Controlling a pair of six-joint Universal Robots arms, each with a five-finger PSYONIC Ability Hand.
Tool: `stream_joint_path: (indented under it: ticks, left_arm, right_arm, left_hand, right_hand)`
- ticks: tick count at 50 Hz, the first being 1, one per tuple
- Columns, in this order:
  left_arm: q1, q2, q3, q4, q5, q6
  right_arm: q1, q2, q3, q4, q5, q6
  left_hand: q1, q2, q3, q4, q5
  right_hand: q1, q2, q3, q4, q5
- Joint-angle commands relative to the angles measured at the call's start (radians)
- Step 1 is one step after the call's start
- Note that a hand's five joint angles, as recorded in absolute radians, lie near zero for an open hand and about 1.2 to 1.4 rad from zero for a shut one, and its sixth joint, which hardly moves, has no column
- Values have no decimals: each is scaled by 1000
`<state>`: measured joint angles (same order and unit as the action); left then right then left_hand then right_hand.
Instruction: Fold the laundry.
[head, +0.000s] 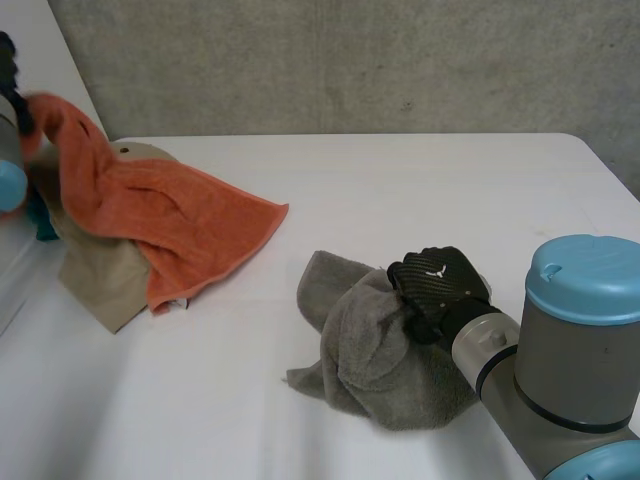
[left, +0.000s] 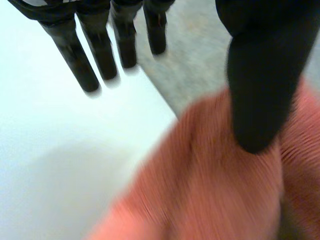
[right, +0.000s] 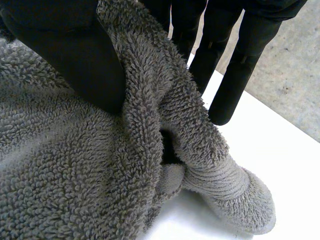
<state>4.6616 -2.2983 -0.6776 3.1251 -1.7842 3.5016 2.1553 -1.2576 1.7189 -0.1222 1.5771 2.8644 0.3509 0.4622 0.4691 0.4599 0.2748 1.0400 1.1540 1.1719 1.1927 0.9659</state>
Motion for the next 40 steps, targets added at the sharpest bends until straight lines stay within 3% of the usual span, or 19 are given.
stream_joint_path:
  ticks: [1, 8, 17, 25, 29, 34, 35, 37, 38, 39, 40]
  left_arm:
    - [-69, 152, -301, 10, 48, -16]
    - [-159, 333, -616, 29, 164, -88]
    - [-317, 416, -895, 15, 347, -164]
    - [-449, 306, -849, 112, 350, -230]
    - [-512, 228, -778, 50, 362, -288]
    - [-596, 146, -688, -71, 423, -468]
    - [-604, 135, -679, -83, 431, -490]
    - [-613, 123, -660, -105, 439, -530]
    - [-617, 114, -639, -118, 428, -542]
    - [-614, 114, -628, -120, 413, -543]
    - [-607, 112, -614, -118, 393, -539]
  right_arm:
    - [0, -9, 1, 6, -2, -4]
    - [-8, -34, 8, 10, -2, -33]
    - [-5, -146, 1, 61, -49, -73]
    - [21, -308, -70, 127, -186, -96]
    - [11, -364, -96, 171, -252, -82]
    - [0, -373, -97, 182, -296, -51]
    - [-6, -371, -96, 180, -298, -53]
    - [-23, -365, -93, 174, -298, -54]
    - [-46, -353, -90, 167, -298, -60]
    - [-57, -349, -90, 162, -298, -65]
    - [-69, -341, -88, 157, -301, -71]
  left_hand:
    - [-176, -288, -295, -285, -275]
    - [-176, -288, -295, -285, -275]
    - [-176, -288, -295, -285, -275]
    - [-176, -288, -295, -285, -275]
    - [-176, -288, -295, -285, -275]
    - [-176, -288, -295, -285, -275]
    - [-112, -224, -230, -221, -211]
    - [295, 183, 177, 186, 196]
    - [838, 726, 719, 729, 739]
    - [1043, 932, 925, 934, 945]
    - [1045, 934, 927, 936, 947]
  right_hand:
    - [356, 242, 224, 204, 256]
    - [356, 242, 224, 204, 256]
    - [356, 242, 224, 204, 256]
    - [356, 242, 224, 204, 256]
    - [356, 242, 224, 204, 256]
    - [356, 242, 224, 204, 256]
    - [356, 242, 224, 204, 256]
    - [356, 242, 224, 204, 256]
    - [356, 242, 224, 204, 256]
    - [356, 242, 224, 204, 256]
    - [356, 242, 224, 204, 256]
